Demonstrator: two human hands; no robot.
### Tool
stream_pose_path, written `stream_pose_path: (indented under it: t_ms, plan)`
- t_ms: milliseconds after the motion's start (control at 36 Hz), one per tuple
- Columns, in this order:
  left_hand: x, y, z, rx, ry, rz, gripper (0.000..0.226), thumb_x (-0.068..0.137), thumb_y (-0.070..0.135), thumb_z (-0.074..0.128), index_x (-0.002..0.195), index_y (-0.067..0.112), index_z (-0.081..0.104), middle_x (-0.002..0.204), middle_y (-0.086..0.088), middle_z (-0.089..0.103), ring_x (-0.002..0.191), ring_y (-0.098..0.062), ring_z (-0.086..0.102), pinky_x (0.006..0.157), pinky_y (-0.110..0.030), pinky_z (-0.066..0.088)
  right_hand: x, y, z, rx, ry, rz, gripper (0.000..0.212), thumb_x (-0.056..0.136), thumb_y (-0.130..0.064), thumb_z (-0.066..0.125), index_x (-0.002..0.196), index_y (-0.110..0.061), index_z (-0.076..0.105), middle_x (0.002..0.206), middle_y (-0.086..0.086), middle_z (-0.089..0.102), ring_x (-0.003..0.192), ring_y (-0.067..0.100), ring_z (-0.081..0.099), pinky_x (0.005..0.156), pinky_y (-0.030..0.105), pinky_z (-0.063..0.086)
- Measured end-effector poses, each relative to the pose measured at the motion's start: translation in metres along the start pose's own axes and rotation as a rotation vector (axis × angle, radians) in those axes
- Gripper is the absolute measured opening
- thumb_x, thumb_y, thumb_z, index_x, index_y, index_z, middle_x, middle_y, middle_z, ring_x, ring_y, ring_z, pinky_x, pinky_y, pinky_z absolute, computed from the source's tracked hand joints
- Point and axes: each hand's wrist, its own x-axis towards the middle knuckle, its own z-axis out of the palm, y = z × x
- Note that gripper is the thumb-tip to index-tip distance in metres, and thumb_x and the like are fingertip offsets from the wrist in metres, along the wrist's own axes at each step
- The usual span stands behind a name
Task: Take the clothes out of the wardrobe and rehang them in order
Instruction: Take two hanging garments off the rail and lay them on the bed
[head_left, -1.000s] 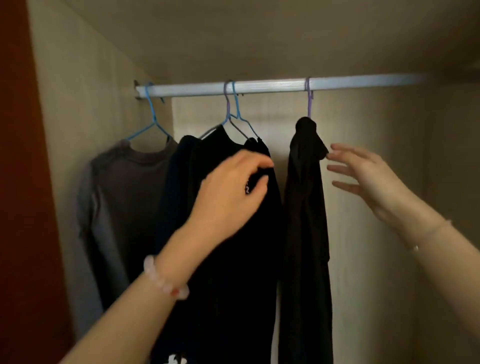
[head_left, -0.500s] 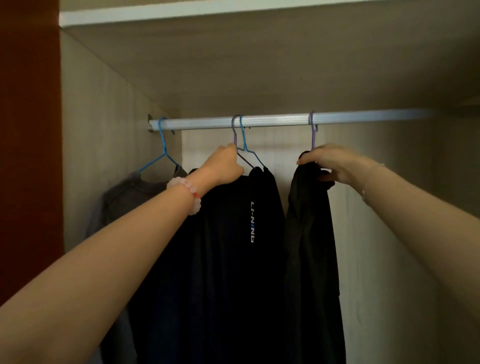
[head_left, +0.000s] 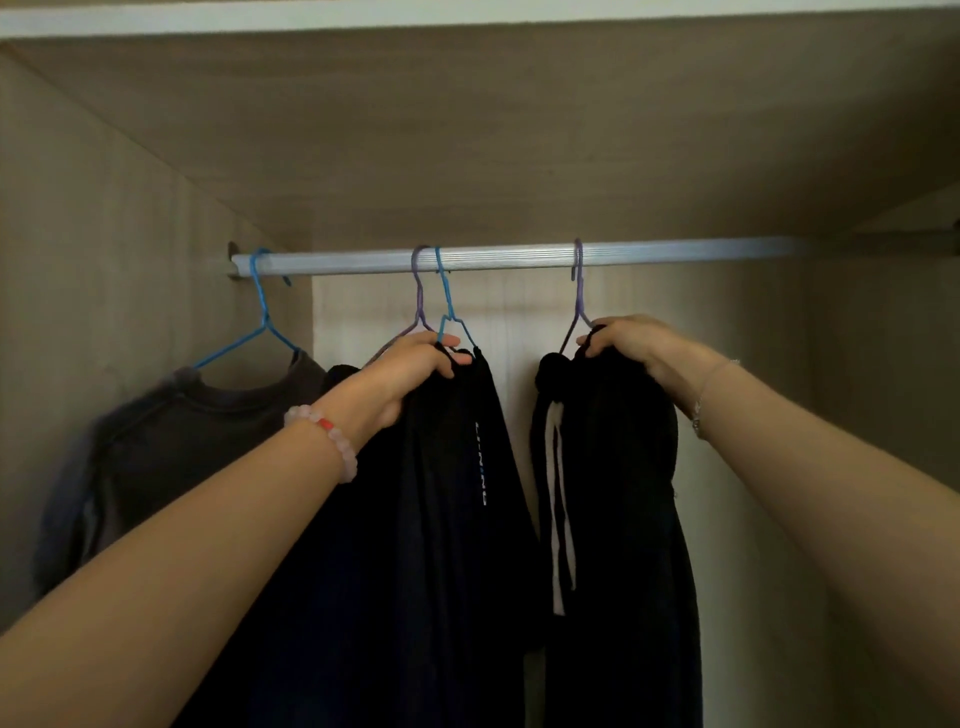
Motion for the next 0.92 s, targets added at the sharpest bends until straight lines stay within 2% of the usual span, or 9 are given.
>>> stream_pose_path:
  t_ms: [83, 194, 278, 361, 444, 583, 750, 833, 917]
  plan:
    - [0.000, -0.001, 0.005, -0.038, 0.013, 0.011, 0.048, 0.083, -0.013, 0.040, 0.122, 0.008, 0.056, 0.112, -0.006, 0.068, 0.103, -0.019, 0.062, 0.072, -0.023, 0.051, 0.006, 0.003, -0.005, -0.014, -0.029, -0.021, 0.043, 0.084, 0.008, 0.048, 0.126, -0.001, 0.055, 0.120, 0.007, 0.063, 0.077, 0.012, 0.057, 0.064, 0.020, 0.046]
    - [-0.001, 0.000, 0.009, -0.038, -0.004, 0.022, 0.048, 0.082, -0.014, 0.039, 0.121, 0.008, 0.056, 0.114, -0.005, 0.067, 0.102, -0.019, 0.062, 0.074, -0.022, 0.053, 0.010, 0.003, -0.010, -0.042, -0.045, 0.019, 0.031, 0.082, -0.002, 0.056, 0.110, -0.011, 0.068, 0.100, 0.009, 0.064, 0.076, 0.018, 0.057, 0.064, 0.023, 0.049]
    - [-0.001, 0.002, 0.010, -0.026, -0.004, 0.033, 0.050, 0.081, -0.016, 0.039, 0.121, 0.007, 0.056, 0.116, -0.005, 0.066, 0.109, -0.022, 0.060, 0.076, -0.021, 0.052, 0.012, 0.001, -0.011, -0.027, -0.071, 0.054, 0.026, 0.084, -0.002, 0.055, 0.104, -0.012, 0.067, 0.087, 0.006, 0.061, 0.078, 0.021, 0.057, 0.080, 0.032, 0.051]
    - [0.000, 0.006, 0.011, -0.027, 0.000, 0.048, 0.052, 0.079, -0.021, 0.036, 0.122, 0.001, 0.055, 0.120, -0.009, 0.064, 0.106, -0.021, 0.060, 0.067, -0.016, 0.053, 0.019, -0.001, -0.011, -0.048, -0.071, 0.044, 0.022, 0.081, 0.001, 0.054, 0.089, -0.012, 0.069, 0.090, 0.006, 0.062, 0.086, 0.023, 0.059, 0.095, 0.035, 0.049]
    - [0.002, 0.012, 0.012, -0.036, -0.008, 0.061, 0.053, 0.078, -0.025, 0.033, 0.118, 0.000, 0.056, 0.125, -0.013, 0.062, 0.105, -0.022, 0.059, 0.073, -0.019, 0.053, 0.024, -0.001, -0.013, -0.051, -0.079, 0.037, 0.025, 0.079, 0.003, 0.051, 0.078, -0.017, 0.067, 0.087, 0.003, 0.062, 0.082, 0.020, 0.059, 0.091, 0.033, 0.048]
    - [0.000, 0.029, 0.009, -0.066, 0.030, 0.125, 0.057, 0.077, -0.026, 0.031, 0.123, -0.003, 0.053, 0.127, -0.014, 0.059, 0.115, -0.028, 0.058, 0.083, -0.022, 0.049, 0.028, -0.005, -0.019, 0.011, -0.069, 0.004, 0.028, 0.079, 0.005, 0.048, 0.079, -0.015, 0.067, 0.088, 0.004, 0.062, 0.078, 0.019, 0.059, 0.077, 0.029, 0.051]
    - [-0.011, 0.038, 0.003, -0.050, 0.010, 0.201, 0.058, 0.076, -0.027, 0.030, 0.124, -0.002, 0.052, 0.115, -0.010, 0.059, 0.093, -0.020, 0.061, 0.064, -0.013, 0.054, 0.023, -0.007, -0.028, 0.011, -0.070, -0.085, 0.031, 0.079, 0.007, 0.044, 0.075, -0.017, 0.063, 0.081, 0.001, 0.060, 0.078, 0.017, 0.055, 0.093, 0.030, 0.044]
    - [-0.021, 0.035, 0.002, 0.007, -0.005, 0.211, 0.059, 0.076, -0.027, 0.031, 0.125, -0.003, 0.052, 0.113, -0.009, 0.059, 0.084, -0.014, 0.062, 0.060, -0.009, 0.052, 0.016, -0.012, -0.026, -0.021, -0.081, -0.087, 0.031, 0.081, 0.007, 0.042, 0.076, -0.017, 0.061, 0.081, 0.003, 0.056, 0.074, 0.016, 0.054, 0.078, 0.025, 0.046]
    - [-0.026, 0.031, -0.001, 0.016, -0.023, 0.183, 0.060, 0.076, -0.028, 0.031, 0.125, -0.002, 0.052, 0.123, -0.012, 0.059, 0.097, -0.021, 0.059, 0.070, -0.014, 0.053, 0.013, -0.028, -0.022, -0.034, -0.068, -0.105, 0.031, 0.084, 0.007, 0.041, 0.076, -0.017, 0.059, 0.081, 0.002, 0.054, 0.071, 0.014, 0.052, 0.067, 0.020, 0.044]
